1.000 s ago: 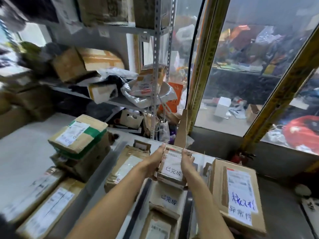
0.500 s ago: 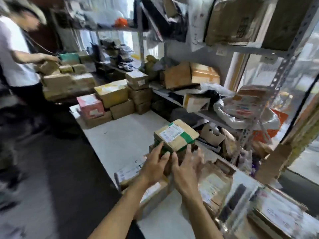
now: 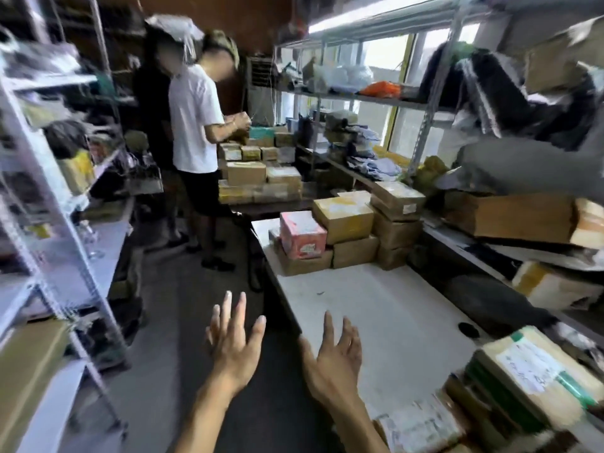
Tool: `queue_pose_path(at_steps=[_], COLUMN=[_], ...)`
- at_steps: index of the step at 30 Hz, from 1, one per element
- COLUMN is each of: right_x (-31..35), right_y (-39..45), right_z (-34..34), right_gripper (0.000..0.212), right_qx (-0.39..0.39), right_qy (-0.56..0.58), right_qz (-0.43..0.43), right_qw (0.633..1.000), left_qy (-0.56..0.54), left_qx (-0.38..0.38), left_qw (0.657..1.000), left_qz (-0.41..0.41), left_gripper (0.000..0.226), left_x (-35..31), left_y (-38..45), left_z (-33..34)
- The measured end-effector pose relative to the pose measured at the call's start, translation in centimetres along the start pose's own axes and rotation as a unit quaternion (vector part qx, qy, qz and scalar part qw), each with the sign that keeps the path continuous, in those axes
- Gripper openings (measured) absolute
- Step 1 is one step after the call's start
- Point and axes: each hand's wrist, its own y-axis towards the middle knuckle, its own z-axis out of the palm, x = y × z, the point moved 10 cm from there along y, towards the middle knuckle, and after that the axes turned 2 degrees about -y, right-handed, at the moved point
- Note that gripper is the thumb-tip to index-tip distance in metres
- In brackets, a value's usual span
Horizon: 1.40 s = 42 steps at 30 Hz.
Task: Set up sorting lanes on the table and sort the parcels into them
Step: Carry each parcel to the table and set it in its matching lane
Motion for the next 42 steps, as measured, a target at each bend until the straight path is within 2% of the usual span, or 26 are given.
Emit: queue_pose_path(at_steps=[5,19,27,32,38,42], right_x=[5.2,13.3,16.2,20.2,24.6,23.9], right_y=[5.3,30.2,42.1,51.0,61.1,65.9], right_z=[1.4,3.7,5.4,7.8,8.3,7.7], right_gripper=[0.074,0.077,0.077,0.076,0.074,0.074], right_qx=[-0.011,-0.026,-0.019,-0.023,-0.042,-0.052], right_qy=[-0.024,0.041,0.018,0.021,-0.001,0.015], right_qz=[-0.030,-0.043,-0.015,-0.018,0.032,0.092], right_qw=[0.999,0.998,1.000,0.999,0.999,0.994], left_qy=[0.015,0.089,0.053,0.024,-0.008,-0.035], left_qx=[0.010,0.055,0.103,0.135,0.194,0.243], left_qw=[1.000,0.994,0.993,0.991,0.980,0.967], left_qz=[-0.022,0.007,0.001,0.014,0.044,0.062], left_gripper=[0.065,0.066,0.064,0.064,0.064,0.062], left_x=[1.8,2.7,3.5,5.8,6.0,3.7], left_y=[6.3,30.6,43.1,53.2,65.8,71.7], left_z=[-0.4,6.1,10.4,13.6,16.3,19.8])
